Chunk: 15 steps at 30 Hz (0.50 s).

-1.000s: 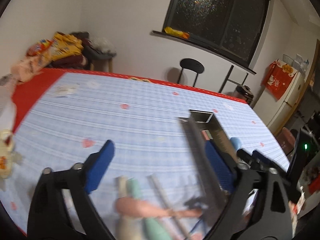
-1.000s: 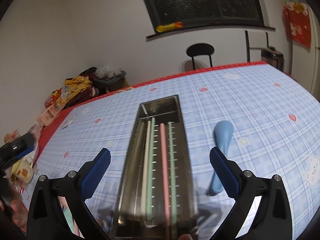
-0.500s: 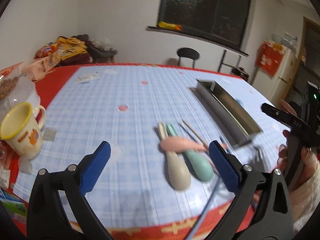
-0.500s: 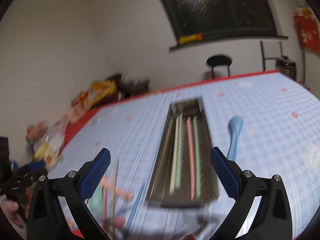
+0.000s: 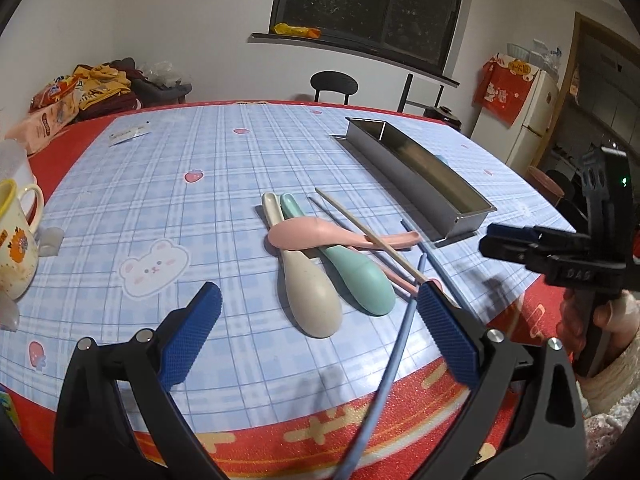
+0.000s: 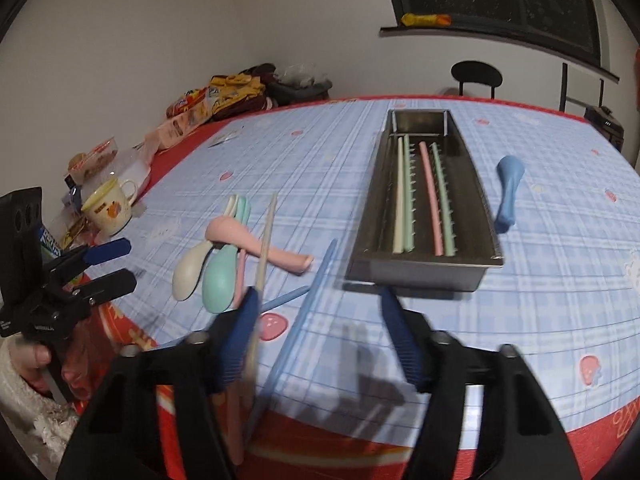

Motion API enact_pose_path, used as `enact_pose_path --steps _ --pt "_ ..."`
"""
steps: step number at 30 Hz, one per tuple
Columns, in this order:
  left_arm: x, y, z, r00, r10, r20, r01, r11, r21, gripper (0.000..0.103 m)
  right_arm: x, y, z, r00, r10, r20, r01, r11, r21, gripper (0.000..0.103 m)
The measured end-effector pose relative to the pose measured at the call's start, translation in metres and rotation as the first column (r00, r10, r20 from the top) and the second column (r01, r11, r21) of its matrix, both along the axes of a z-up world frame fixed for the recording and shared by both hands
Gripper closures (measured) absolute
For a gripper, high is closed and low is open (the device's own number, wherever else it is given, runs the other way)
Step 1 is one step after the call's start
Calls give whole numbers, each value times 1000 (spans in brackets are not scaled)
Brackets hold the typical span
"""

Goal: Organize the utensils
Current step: 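Grasp a beige chopstick with the right tool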

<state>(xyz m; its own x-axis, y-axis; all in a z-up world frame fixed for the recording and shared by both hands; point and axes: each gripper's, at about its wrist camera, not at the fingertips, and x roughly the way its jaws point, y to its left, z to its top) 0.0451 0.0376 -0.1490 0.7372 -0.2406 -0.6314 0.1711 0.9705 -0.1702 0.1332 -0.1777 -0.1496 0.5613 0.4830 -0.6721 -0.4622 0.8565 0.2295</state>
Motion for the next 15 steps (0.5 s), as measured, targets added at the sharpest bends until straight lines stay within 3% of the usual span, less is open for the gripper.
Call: enact_pose_path --steps 4,8,15 --pt "5 8 0 1000 6 -1 -6 999 -35 8 3 26 -2 997 73 -9 -73 997 -21 73" --pt "12 14 3 1000 18 2 -17 998 -60 23 9 52 -10 992 122 -34 -124 990 -71 88" --pt "11 12 -10 1000 -9 -30 6 995 -100 35 8 60 -21 987 144 -68 -150 984 -99 92"
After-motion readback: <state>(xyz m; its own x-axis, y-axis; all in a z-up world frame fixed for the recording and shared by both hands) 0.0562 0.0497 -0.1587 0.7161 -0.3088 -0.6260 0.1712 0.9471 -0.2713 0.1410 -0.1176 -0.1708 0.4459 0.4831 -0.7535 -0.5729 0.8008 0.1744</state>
